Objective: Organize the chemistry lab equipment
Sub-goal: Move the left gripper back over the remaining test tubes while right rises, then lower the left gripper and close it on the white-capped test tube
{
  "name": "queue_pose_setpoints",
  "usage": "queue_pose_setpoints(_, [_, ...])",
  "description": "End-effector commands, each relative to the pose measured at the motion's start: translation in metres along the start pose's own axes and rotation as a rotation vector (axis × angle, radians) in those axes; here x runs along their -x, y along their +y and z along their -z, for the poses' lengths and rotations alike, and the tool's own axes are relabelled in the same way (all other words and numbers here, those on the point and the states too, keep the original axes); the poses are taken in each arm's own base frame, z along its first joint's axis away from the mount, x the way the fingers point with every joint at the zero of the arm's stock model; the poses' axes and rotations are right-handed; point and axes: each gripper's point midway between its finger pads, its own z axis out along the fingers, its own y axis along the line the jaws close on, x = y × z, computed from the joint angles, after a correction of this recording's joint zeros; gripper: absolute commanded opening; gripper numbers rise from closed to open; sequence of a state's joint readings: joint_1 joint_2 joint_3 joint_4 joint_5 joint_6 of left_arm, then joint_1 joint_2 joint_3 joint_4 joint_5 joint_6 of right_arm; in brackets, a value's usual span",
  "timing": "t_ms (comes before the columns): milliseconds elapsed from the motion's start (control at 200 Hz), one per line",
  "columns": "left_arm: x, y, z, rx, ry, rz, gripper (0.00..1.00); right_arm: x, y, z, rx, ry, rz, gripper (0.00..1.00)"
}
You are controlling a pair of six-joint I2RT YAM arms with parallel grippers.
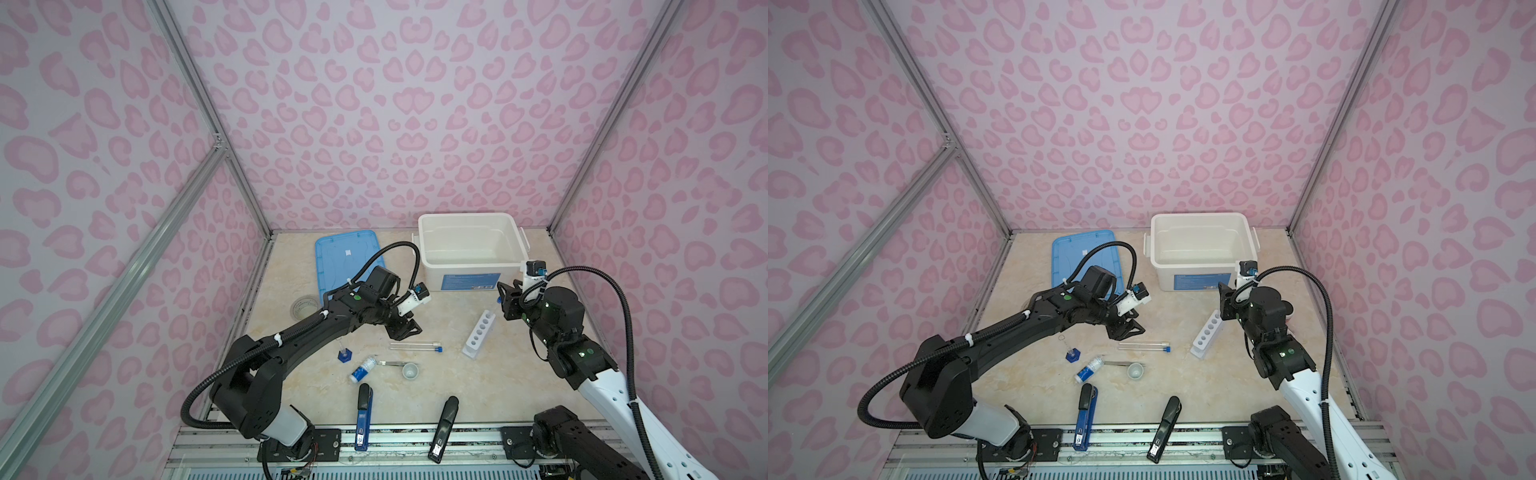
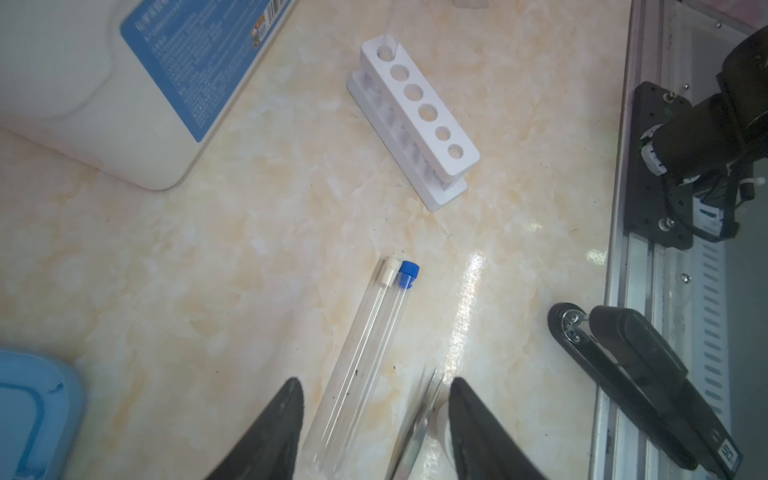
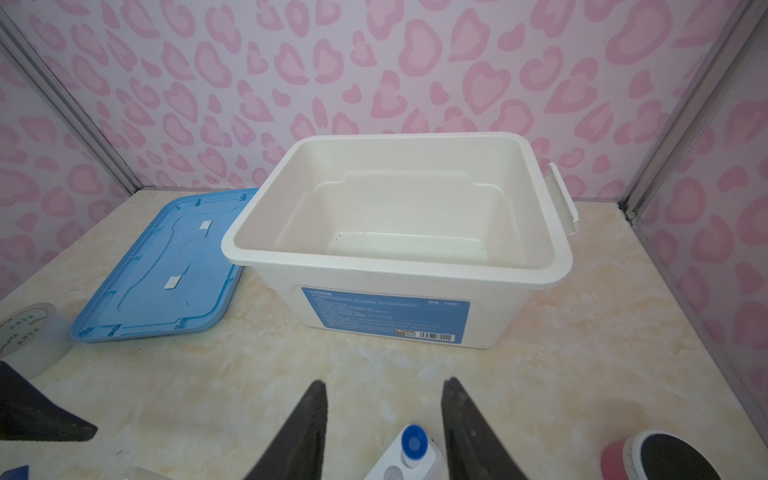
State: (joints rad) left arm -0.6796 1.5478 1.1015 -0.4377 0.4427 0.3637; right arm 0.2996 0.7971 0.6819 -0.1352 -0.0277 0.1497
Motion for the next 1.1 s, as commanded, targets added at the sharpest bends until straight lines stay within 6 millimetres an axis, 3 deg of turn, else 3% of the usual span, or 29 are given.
queue_pose_setpoints(0, [-0.01,0.008,-0.011,0.045,0.073,-0.027,0.57,-0.006,0.004,0.0,0.023,0.014,-0.02,0.45])
queue_pose_setpoints(585, [-0.031,0.011,-0.059,0.089,0.228,-0.119,0.56,-0.015,0.004,0.001,0.039,0.005,-0.058,0.45])
queue_pose_setpoints(1095, [-0.043,0.022,-0.078,0.119,0.28,-0.117,0.54,-0.026,0.004,-0.003,0.045,0.016,-0.077,0.45])
